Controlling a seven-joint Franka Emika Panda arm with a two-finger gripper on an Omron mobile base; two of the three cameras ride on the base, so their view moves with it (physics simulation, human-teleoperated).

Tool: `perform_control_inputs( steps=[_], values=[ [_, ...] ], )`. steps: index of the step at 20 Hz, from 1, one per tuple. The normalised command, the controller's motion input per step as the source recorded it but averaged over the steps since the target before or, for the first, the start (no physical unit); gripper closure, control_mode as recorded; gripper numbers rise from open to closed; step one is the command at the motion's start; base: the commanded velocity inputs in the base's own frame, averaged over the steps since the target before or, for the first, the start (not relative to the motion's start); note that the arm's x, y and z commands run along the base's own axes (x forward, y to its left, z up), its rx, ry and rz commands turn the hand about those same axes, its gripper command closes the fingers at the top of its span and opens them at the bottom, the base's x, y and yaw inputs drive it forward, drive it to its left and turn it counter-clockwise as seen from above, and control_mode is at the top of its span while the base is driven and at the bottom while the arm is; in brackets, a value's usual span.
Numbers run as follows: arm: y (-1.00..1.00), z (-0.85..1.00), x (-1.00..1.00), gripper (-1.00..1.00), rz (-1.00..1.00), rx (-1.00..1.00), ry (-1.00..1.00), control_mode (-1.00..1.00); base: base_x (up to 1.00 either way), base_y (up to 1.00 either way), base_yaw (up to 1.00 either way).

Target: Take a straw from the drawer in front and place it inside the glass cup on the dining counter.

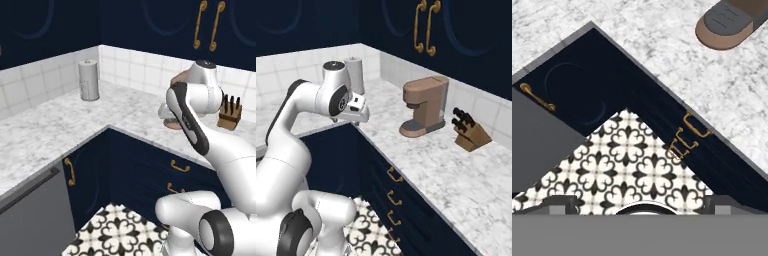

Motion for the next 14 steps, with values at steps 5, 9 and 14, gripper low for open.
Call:
perform_control_inputs(
  steps=[5,9,14],
  values=[
    [0.0,0.0,0.0,-1.0,0.0,0.0,0.0,1.0,-0.16,-0.52,0.3],
    [0.0,0.0,0.0,-1.0,0.0,0.0,0.0,1.0,-0.23,-0.55,0.29],
    [0.0,0.0,0.0,-1.0,0.0,0.0,0.0,1.0,-0.06,-0.54,0.28]
  ],
)
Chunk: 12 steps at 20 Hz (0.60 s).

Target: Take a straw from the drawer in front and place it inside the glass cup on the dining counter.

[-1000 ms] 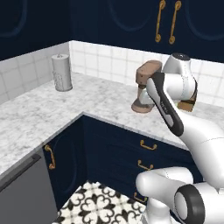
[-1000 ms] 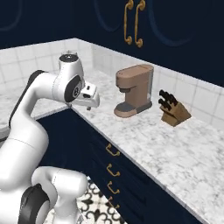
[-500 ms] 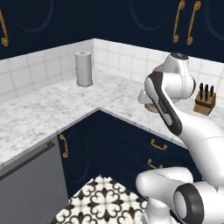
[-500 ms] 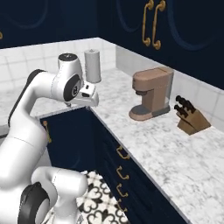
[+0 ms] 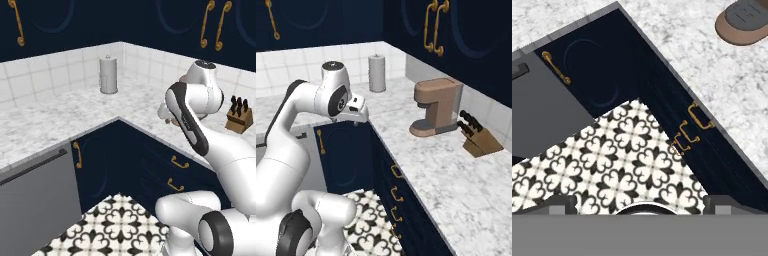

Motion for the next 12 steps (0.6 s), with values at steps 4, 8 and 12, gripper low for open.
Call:
perform_control_inputs(
  steps=[4,8,12],
  values=[
    [0.0,0.0,0.0,-1.0,0.0,0.0,0.0,1.0,0.0,-0.59,0.25],
    [0.0,0.0,0.0,-1.0,0.0,0.0,0.0,1.0,-0.12,-0.55,0.22],
    [0.0,0.0,0.0,-1.0,0.0,0.0,0.0,1.0,-0.32,-0.52,0.18]
  ],
)
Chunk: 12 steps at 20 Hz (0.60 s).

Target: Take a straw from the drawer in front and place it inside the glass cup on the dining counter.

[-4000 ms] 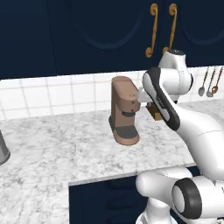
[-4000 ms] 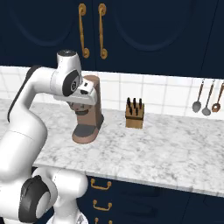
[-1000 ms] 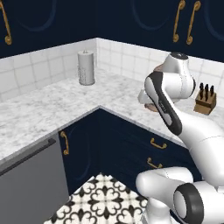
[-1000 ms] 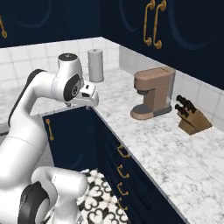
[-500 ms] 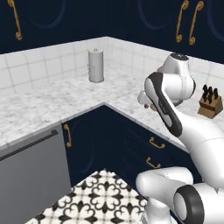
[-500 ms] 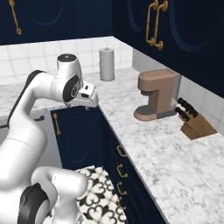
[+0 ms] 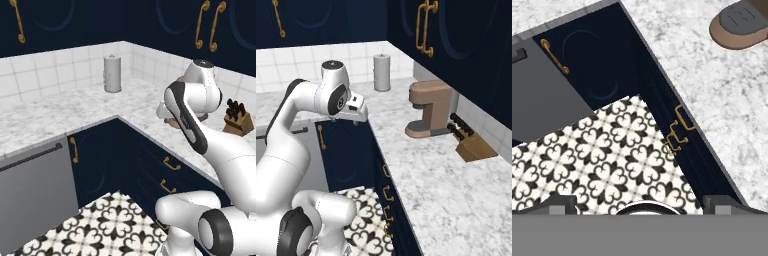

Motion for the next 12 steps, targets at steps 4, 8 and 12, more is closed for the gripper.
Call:
perform_control_inputs(
  steps=[4,8,12],
  values=[
    [0.0,0.0,0.0,-1.0,0.0,0.0,0.0,1.0,-0.41,-0.4,0.13],
    [0.0,0.0,0.0,-1.0,0.0,0.0,0.0,1.0,-0.35,-0.22,0.04],
    [0.0,0.0,0.0,-1.0,0.0,0.0,0.0,1.0,-0.05,0.05,0.0]
  ],
)
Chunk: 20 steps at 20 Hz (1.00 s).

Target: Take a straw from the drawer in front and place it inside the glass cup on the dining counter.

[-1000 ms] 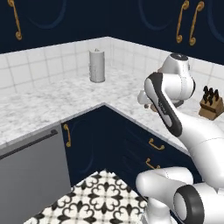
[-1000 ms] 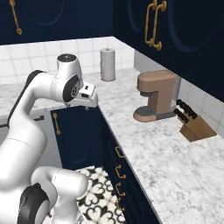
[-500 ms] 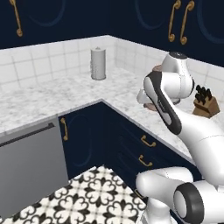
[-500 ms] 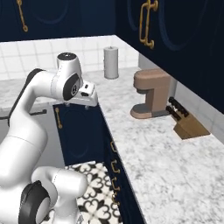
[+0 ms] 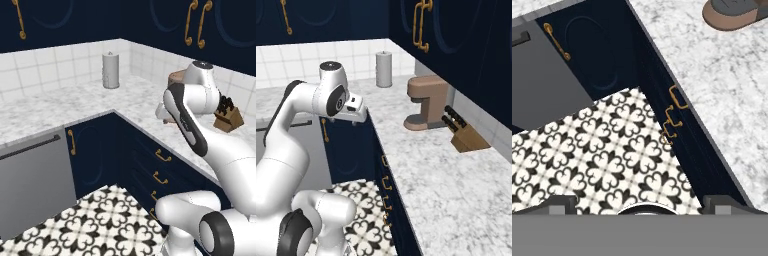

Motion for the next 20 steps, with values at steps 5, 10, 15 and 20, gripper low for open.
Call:
perform_control_inputs(
  steps=[5,10,15,20],
  values=[
    [0.0,0.0,0.0,-1.0,0.0,0.0,0.0,1.0,0.0,0.15,-0.03],
    [0.0,0.0,0.0,-1.0,0.0,0.0,0.0,1.0,0.0,0.18,-0.07],
    [0.0,0.0,0.0,-1.0,0.0,0.0,0.0,1.0,-0.02,0.32,-0.02],
    [0.0,0.0,0.0,-1.0,0.0,0.0,0.0,1.0,-0.01,0.39,0.0]
  ],
)
